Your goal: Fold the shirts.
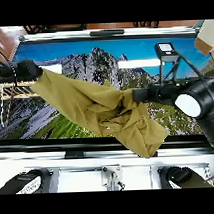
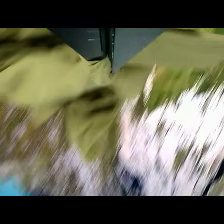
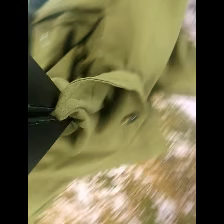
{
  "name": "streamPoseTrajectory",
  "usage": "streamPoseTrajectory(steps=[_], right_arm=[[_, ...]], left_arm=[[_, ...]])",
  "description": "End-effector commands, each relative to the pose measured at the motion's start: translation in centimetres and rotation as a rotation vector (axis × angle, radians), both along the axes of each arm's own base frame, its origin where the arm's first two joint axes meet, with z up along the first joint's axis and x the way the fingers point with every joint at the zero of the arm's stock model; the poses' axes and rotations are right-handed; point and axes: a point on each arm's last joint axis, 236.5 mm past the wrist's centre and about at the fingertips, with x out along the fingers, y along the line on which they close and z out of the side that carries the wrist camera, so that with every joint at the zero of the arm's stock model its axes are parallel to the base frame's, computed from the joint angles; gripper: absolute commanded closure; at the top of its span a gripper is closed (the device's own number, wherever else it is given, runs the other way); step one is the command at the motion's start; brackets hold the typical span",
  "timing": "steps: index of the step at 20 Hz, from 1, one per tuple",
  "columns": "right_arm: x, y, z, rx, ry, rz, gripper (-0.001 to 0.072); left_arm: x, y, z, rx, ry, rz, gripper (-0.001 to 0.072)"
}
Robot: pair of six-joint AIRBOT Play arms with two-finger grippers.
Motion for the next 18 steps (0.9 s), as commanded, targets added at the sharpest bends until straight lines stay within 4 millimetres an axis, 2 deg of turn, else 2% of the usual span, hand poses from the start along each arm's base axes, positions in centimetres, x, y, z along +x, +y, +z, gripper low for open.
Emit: streamPoseTrajectory(steps=[1, 3, 4, 6, 8, 10, 11, 12, 13, 15, 16, 18], right_arm=[[4.1, 3.7, 5.0, 0.165, -0.258, 0.049, 0.0653], [5.4, 2.9, 10.8, 0.167, -0.463, 0.054, 0.0652], [5.6, 2.1, 13.4, 0.145, -0.547, 0.049, 0.0653], [5.3, 0.1, 18.4, 0.1, -0.665, 0.021, 0.0653], [4.2, -1.8, 23.0, 0.088, -0.757, -0.014, 0.0652], [2.9, -3.3, 25.3, 0.089, -0.779, -0.045, 0.0653], [2.4, -3.9, 25.1, 0.084, -0.749, -0.06, 0.0653], [1.9, -4.5, 23.6, 0.071, -0.679, -0.075, 0.0653], [1.4, -4.8, 21.0, 0.049, -0.571, -0.086, 0.0652], [-0.4, -5.6, 13.9, -0.04, -0.277, -0.106, 0.0652], [-1.7, -5.1, 10.1, -0.069, -0.124, -0.089, 0.0653], [-4.4, -2.1, 3.2, -0.064, 0.13, 0.015, 0.0653]], left_arm=[[3.7, -0.2, 7.7, -0.168, -0.273, 0.087, 0.066], [4.7, 0.8, 15.1, -0.315, -0.479, 0.166, 0.066], [4.4, 1.4, 19.2, -0.422, -0.574, 0.2, 0.066], [3.2, 2.9, 25.1, -0.533, -0.725, 0.245, 0.066], [1.8, 4.0, 28.8, -0.528, -0.847, 0.262, 0.066], [1.0, 4.1, 30.3, -0.467, -0.917, 0.251, 0.066], [0.9, 4.0, 30.3, -0.465, -0.915, 0.247, 0.0661], [0.9, 3.3, 29.8, -0.459, -0.895, 0.224, 0.0661], [1.0, 2.6, 29.1, -0.448, -0.868, 0.2, 0.066], [1.5, 1.2, 27.3, -0.386, -0.823, 0.143, 0.0661], [2.1, 0.5, 26.0, -0.366, -0.783, 0.116, 0.0661], [2.9, -1.4, 22.7, -0.337, -0.669, 0.043, 0.066]])
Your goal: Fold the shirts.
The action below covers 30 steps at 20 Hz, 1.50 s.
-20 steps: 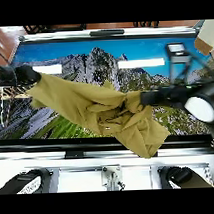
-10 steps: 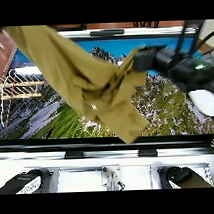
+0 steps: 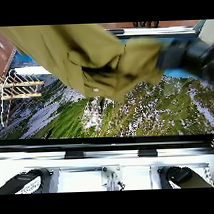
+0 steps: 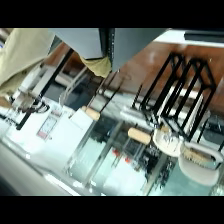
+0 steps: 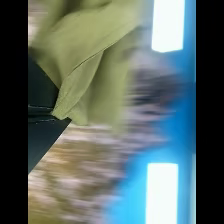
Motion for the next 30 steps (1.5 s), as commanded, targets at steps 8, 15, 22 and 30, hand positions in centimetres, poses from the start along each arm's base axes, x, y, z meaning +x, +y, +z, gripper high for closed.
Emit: streamPoseTrajectory(steps=[8, 15, 22, 30], right_arm=[[-8.1, 14.4, -20.7, 0.4, 0.719, 0.276, 0.0653], [-7.6, 14.3, -20.1, 0.383, 0.683, 0.291, 0.0653], [1.2, 7.3, -10.9, -0.002, 0.191, 0.237, 0.0653], [7.4, -7.2, 1.2, -0.146, -0.154, -0.252, 0.0652]], left_arm=[[2.3, -9.4, -20.4, 0.315, 0.533, -0.365, 0.066], [7.7, -6.7, -30.3, 0.316, 0.718, -0.283, 0.0661], [11.5, 3.4, -27.6, 0.038, 0.727, -0.045, 0.066], [8.0, 0.2, -28.9, 0.271, 0.707, -0.263, 0.066]])
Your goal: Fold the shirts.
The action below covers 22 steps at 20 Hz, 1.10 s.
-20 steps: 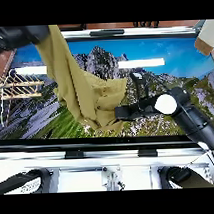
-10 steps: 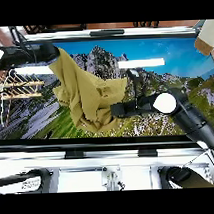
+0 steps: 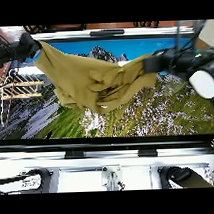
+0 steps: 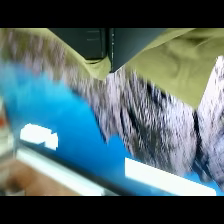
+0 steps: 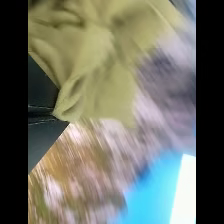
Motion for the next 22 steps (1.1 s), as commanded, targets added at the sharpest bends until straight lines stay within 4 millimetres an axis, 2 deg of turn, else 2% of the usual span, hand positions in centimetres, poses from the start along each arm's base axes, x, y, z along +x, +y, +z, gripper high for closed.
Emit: streamPoseTrajectory(steps=[1, 2, 4, 7, 9, 11, 13, 15, 17, 18, 19, 20, 22], right_arm=[[1.9, -7.1, 2.0, 0.073, -0.068, -0.284, 0.0653], [2.5, -7.6, 0.9, 0.116, -0.038, -0.324, 0.0653], [3.8, -7.2, -2.1, 0.166, 0.049, -0.335, 0.0653], [4.8, -3.2, -8.0, 0.201, 0.24, -0.241, 0.0652], [4.3, -0.6, -11.2, 0.18, 0.366, -0.129, 0.0652], [3.5, 0.1, -12.8, 0.156, 0.436, -0.083, 0.0652], [2.2, 0.1, -13.2, 0.126, 0.485, -0.05, 0.0653], [-0.2, 0.6, -14.0, 0.073, 0.575, 0.038, 0.0652], [-2.7, 2.2, -14.7, 0.11, 0.683, 0.106, 0.0653], [-3.7, 4.7, -14.5, 0.197, 0.716, 0.171, 0.0653], [-4.3, 8.5, -13.7, 0.315, 0.719, 0.263, 0.0653], [-4.3, 12.3, -12.7, 0.385, 0.682, 0.364, 0.0653], [-3.3, 17.9, -11.9, 0.424, 0.557, 0.449, 0.0653]], left_arm=[[-4.5, -3.0, -3.2, 0.168, 0.055, -0.284, 0.0661], [-6.1, -3.5, -4.7, 0.218, 0.108, -0.351, 0.0661], [-8.7, -4.4, -7.4, 0.266, 0.213, -0.445, 0.0661], [-10.3, -6.1, -10.2, 0.25, 0.283, -0.496, 0.066], [-9.7, -6.4, -10.6, 0.227, 0.294, -0.457, 0.066], [-6.9, -5.2, -9.0, 0.229, 0.204, -0.361, 0.066], [-2.7, -2.5, -5.5, 0.209, 0.072, -0.184, 0.066], [1.9, 2.0, -0.1, 0.092, -0.069, 0.094, 0.066], [4.7, 6.5, 5.2, -0.049, -0.227, 0.338, 0.066], [5.6, 8.6, 7.6, -0.07, -0.331, 0.433, 0.066], [6.2, 10.1, 8.7, -0.082, -0.394, 0.496, 0.066], [6.8, 10.5, 8.4, -0.082, -0.401, 0.512, 0.066], [7.7, 9.0, 4.0, -0.064, -0.28, 0.446, 0.0657]])
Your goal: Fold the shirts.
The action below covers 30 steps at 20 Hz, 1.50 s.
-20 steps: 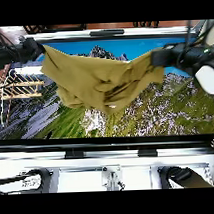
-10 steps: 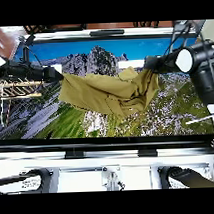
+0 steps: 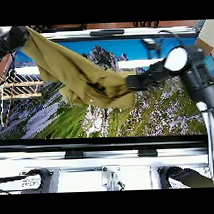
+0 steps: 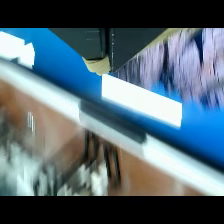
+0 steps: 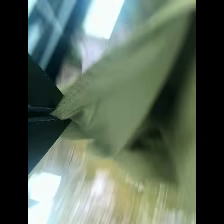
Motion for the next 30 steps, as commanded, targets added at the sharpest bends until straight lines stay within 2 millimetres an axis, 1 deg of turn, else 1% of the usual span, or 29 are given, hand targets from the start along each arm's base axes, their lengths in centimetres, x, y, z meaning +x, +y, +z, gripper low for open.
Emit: streamPoseTrajectory(steps=[1, 2, 3, 4, 5, 6, 7, 8, 9, 10, 11, 12, 14, 16, 17, 18, 19, 20, 21, 22, 23, 24, 26, 28, 29, 30], right_arm=[[0.1, 9.8, 1.8, 0.215, -0.109, 0.096, 0.0653], [0.5, 11.4, 1.3, 0.231, -0.121, 0.073, 0.0653], [0.7, 12.5, 0.4, 0.238, -0.108, 0.053, 0.0653], [0.7, 13.5, -0.9, 0.237, -0.081, 0.044, 0.0652], [0.5, 14.3, -2.4, 0.229, -0.054, 0.049, 0.0652], [0.0, 15.1, -3.9, 0.211, -0.025, 0.068, 0.064], [-0.4, 15.7, -4.9, 0.201, -0.007, 0.082, 0.0558], [-0.6, 16.1, -5.2, 0.207, 0.001, 0.095, 0.0293], [-0.8, 16.0, -4.7, 0.213, -0.001, 0.12, 0.0186], [-0.8, 15.1, -4.2, 0.193, -0.006, 0.141, 0.0186], [-0.5, 13.4, -3.3, 0.152, -0.023, 0.16, 0.0186], [0.2, 10.6, -2.2, 0.09, -0.047, 0.159, 0.0186], [2.0, 4.1, 0.3, -0.008, -0.098, 0.087, 0.0186], [4.0, -2.5, 2.2, -0.058, -0.14, -0.037, 0.0186], [4.9, -5.4, 2.6, -0.074, -0.146, -0.1, 0.0186], [5.7, -7.7, 2.3, -0.081, -0.137, -0.148, 0.0186], [6.4, -9.7, 1.6, -0.091, -0.115, -0.19, 0.0186], [6.8, -11.0, 0.6, -0.099, -0.086, -0.208, 0.0177], [7.1, -11.5, -0.7, -0.098, -0.051, -0.199, 0.0089], [7.3, -11.3, -2.0, -0.084, -0.014, -0.185, 0.0089], [7.5, -10.5, -3.5, -0.063, 0.025, -0.172, 0.0089], [7.8, -9.7, -4.8, -0.039, 0.061, -0.164, 0.0088], [8.6, -8.1, -7.5, 0.029, 0.13, -0.165, 0.0088], [9.8, -7.5, -10.2, 0.051, 0.166, -0.187, 0.0089], [10.4, -7.4, -11.4, 0.058, 0.179, -0.203, 0.0088], [10.8, -7.1, -12.5, 0.072, 0.195, -0.215, 0.0088]], left_arm=[[1.5, 0.4, -3.1, -0.043, 0.059, 0.013, 0.0616], [1.2, -1.1, -6.1, -0.041, 0.159, -0.054, 0.041], [0.5, -2.4, -8.7, -0.04, 0.249, -0.114, 0.0119], [-0.4, -3.5, -10.8, -0.04, 0.329, -0.171, -0.0013], [-1.6, -4.6, -12.4, -0.039, 0.405, -0.231, -0.0013], [-2.7, -5.5, -13.4, -0.032, 0.459, -0.281, -0.0013], [-3.9, -6.1, -14.0, -0.032, 0.506, -0.324, -0.0013], [-5.5, -6.7, -14.5, -0.03, 0.561, -0.374, -0.0013], [-7.4, -7.3, -15.1, -0.028, 0.626, -0.43, -0.0013], [-9.4, -7.8, -15.6, -0.025, 0.694, -0.491, -0.0013], [-11.9, -8.6, -16.3, -0.001, 0.764, -0.582, -0.0013], [-14.3, -9.4, -17.0, 0.018, 0.831, -0.669, -0.0013], [-18.2, -11.1, -18.4, 0.023, 0.947, -0.789, -0.0013], [-21.5, -13.0, -20.2, 0.01, 1.047, -0.862, -0.0013], [-23.2, -14.1, -21.2, 0.005, 1.091, -0.89, -0.0013], [-24.8, -15.3, -22.2, 0.006, 1.126, -0.915, -0.0013], [-26.3, -16.4, -23.5, 0.008, 1.152, -0.929, -0.0013], [-27.3, -17.5, -24.6, 0.013, 1.163, -0.931, -0.0013], [-28.0, -18.6, -25.6, 0.02, 1.165, -0.931, -0.0013], [-28.5, -19.7, -26.4, 0.023, 1.159, -0.932, -0.0013], [-28.6, -21.1, -27.0, 0.02, 1.143, -0.932, -0.0013], [-28.3, -22.2, -27.5, 0.024, 1.115, -0.921, -0.0013], [-27.0, -23.8, -28.0, 0.04, 1.048, -0.881, -0.0013], [-25.9, -24.9, -28.2, 0.029, 1.018, -0.838, -0.0011], [-25.6, -25.2, -28.4, 0.032, 1.004, -0.828, 0.0037], [-25.2, -25.4, -28.6, 0.034, 0.992, -0.82, 0.0156]])
